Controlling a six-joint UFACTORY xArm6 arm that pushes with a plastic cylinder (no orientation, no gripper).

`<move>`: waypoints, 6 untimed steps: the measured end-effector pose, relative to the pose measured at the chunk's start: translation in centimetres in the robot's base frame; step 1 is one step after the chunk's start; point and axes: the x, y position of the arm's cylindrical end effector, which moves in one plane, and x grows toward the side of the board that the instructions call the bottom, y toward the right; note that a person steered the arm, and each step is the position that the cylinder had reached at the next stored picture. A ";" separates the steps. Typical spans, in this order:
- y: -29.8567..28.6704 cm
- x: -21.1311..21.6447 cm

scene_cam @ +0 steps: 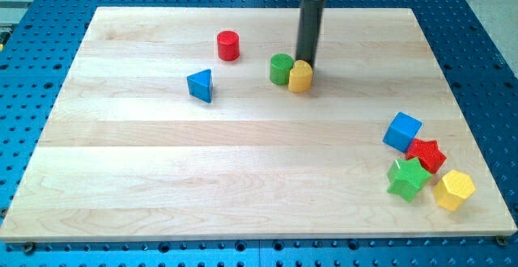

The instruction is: Push the yellow heart into the red star

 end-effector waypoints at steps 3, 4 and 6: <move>-5.4 -5.2; -4.5 1.3; -2.2 5.8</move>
